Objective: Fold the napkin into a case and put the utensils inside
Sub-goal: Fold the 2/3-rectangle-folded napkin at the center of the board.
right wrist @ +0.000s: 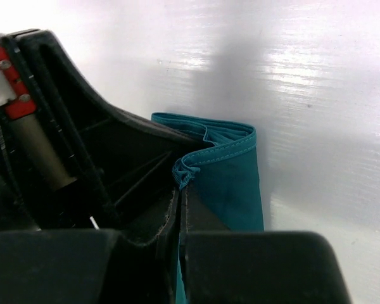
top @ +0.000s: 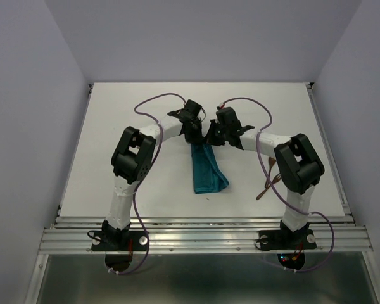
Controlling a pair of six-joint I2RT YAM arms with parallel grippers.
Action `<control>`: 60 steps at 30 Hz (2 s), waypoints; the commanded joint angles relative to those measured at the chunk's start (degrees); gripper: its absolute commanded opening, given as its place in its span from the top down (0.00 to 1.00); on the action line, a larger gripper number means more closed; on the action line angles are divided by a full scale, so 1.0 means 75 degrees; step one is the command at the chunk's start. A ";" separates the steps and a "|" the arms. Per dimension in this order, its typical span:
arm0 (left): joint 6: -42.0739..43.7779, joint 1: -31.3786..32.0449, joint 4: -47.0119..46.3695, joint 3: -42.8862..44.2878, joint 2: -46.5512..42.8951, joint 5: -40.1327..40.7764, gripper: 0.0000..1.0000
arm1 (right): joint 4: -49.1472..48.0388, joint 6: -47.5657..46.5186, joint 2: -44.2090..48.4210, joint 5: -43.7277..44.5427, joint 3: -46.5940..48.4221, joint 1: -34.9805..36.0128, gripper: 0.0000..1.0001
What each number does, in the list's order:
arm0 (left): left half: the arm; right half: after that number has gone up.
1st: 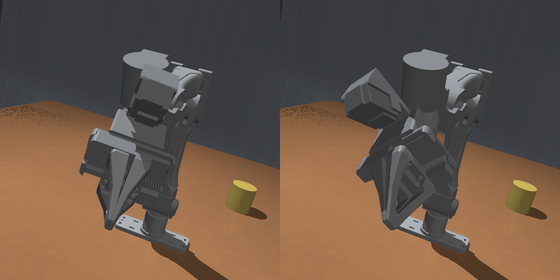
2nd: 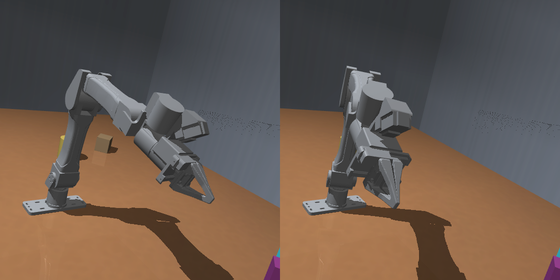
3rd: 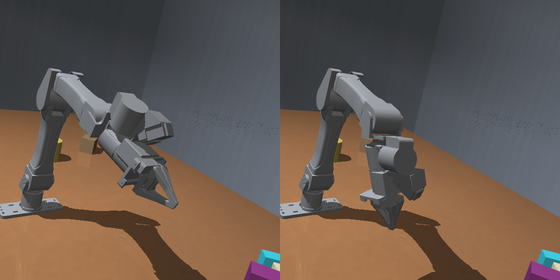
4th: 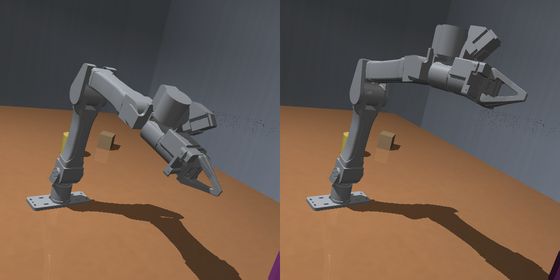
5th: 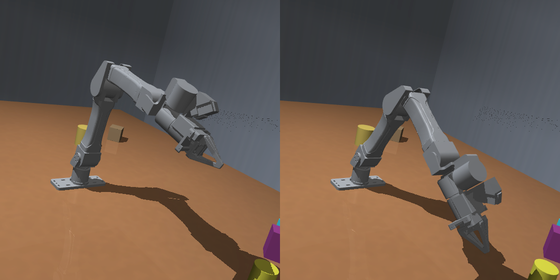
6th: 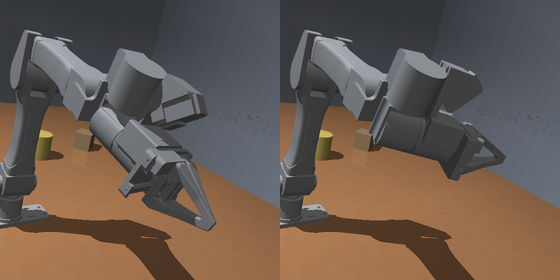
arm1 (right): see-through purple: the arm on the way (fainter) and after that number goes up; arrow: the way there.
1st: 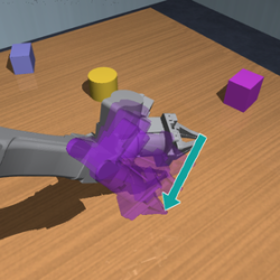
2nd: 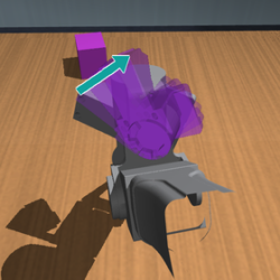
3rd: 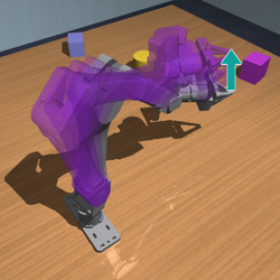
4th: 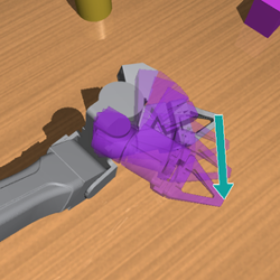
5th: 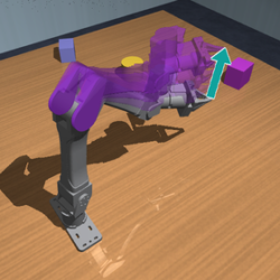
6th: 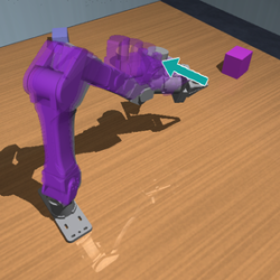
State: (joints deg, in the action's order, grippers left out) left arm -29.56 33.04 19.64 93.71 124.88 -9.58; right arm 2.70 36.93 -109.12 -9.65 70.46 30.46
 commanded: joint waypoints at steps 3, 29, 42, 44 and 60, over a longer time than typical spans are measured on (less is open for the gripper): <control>-0.0008 0.0013 0.0147 -0.0331 0.0095 -0.0011 1.00 | -0.0243 0.0642 -0.0263 0.0115 0.0473 0.0099 0.99; -0.0019 -0.0291 0.0264 -0.0483 -0.1193 -0.0972 1.00 | 0.0355 0.1651 -0.1493 0.0959 0.0649 0.0169 0.99; 0.0063 -0.0959 0.0112 -0.1256 -0.1780 -0.0820 1.00 | 0.0414 0.1428 -0.1423 0.0912 0.0696 0.0169 0.99; 0.0098 -0.1041 0.0124 -0.1245 -0.1558 -0.0761 1.00 | 0.0437 0.1393 -0.1400 0.0912 0.0719 0.0169 0.99; 0.0109 -0.1042 -0.0298 -0.1444 -0.1135 -0.1136 1.00 | 0.0496 0.1299 -0.1388 0.0900 0.0825 0.0169 0.99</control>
State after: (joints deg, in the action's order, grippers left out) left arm -29.80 25.04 18.81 84.12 117.49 -16.80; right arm 2.83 47.81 -117.93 -3.99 75.61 30.89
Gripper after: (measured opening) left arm 0.065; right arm 0.029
